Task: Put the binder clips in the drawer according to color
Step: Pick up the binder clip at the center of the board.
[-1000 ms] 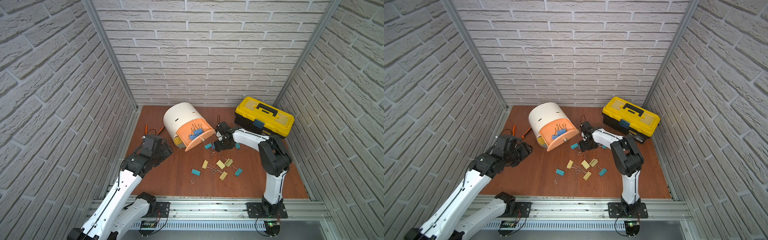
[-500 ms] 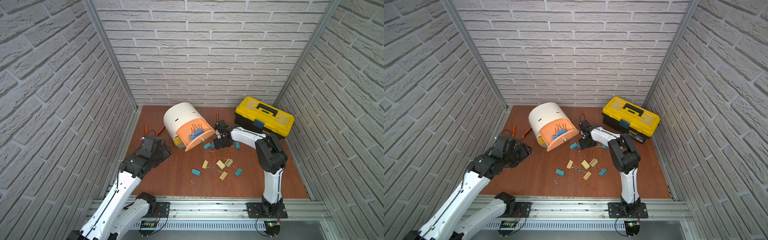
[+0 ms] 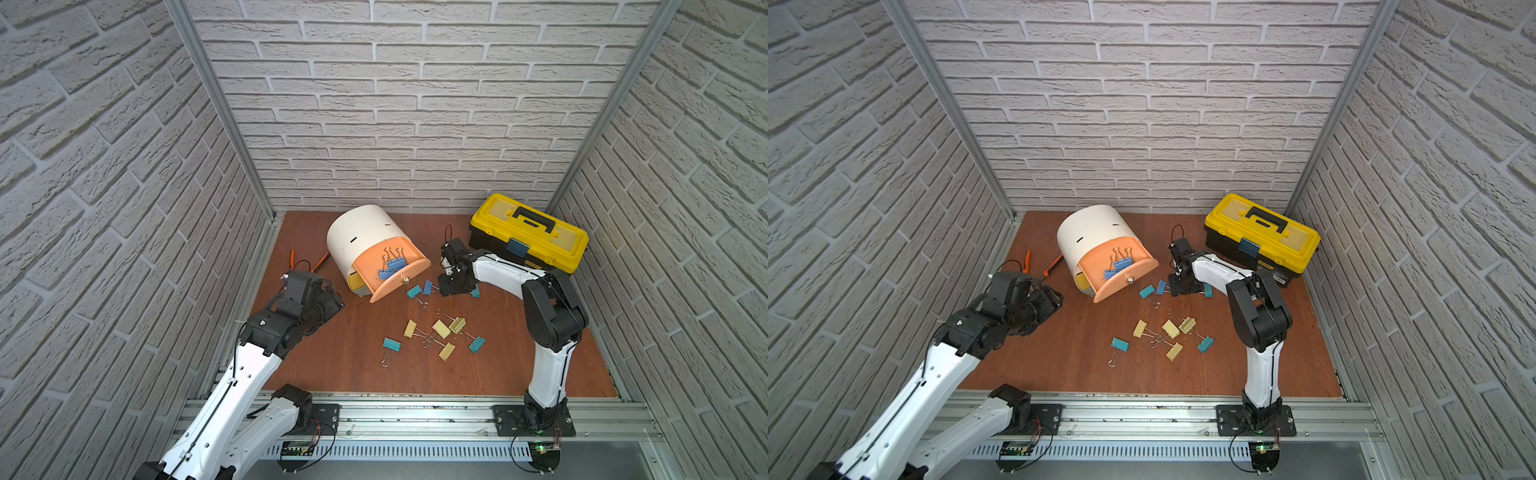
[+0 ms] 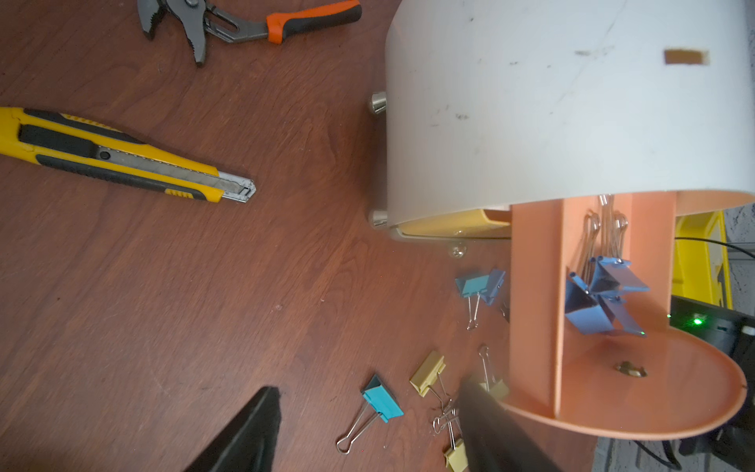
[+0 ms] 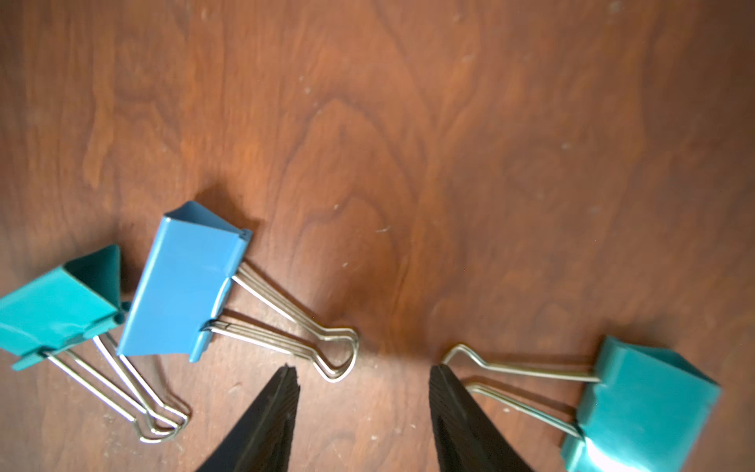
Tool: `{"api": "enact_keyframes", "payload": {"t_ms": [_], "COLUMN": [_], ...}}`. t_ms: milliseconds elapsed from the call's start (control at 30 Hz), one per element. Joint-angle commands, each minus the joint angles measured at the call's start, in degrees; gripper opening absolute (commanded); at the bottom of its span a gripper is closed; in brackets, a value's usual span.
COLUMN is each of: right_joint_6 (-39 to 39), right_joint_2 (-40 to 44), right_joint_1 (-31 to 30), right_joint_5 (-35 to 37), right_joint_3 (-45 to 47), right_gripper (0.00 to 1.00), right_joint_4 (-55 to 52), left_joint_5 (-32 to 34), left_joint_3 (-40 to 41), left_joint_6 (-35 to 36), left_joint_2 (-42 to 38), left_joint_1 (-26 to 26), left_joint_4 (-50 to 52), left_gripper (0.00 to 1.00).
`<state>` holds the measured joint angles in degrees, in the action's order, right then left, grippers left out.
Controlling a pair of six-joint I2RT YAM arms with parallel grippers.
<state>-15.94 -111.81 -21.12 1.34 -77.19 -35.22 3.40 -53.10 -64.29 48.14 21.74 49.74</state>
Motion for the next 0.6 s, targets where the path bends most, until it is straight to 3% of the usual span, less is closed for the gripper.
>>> {"api": "enact_keyframes", "payload": {"t_ms": [0, 567], "right_joint_6": [-1.6, -3.1], "right_joint_2": [2.9, 0.0], "right_joint_1": [0.3, 0.4], "right_joint_5": [-0.2, 5.7], "right_joint_3": [0.4, -1.8], "right_gripper": [0.52, 0.49], "right_joint_4": [0.8, -0.8], "left_joint_5": [0.4, 0.6], "left_joint_3": [-1.5, -1.7], "left_joint_6": [0.2, 0.1], "left_joint_2": [-0.1, -1.1], "left_joint_1": [-0.4, -0.4], "left_joint_4": [-0.6, 0.6], "left_gripper": [0.73, 0.73]}}
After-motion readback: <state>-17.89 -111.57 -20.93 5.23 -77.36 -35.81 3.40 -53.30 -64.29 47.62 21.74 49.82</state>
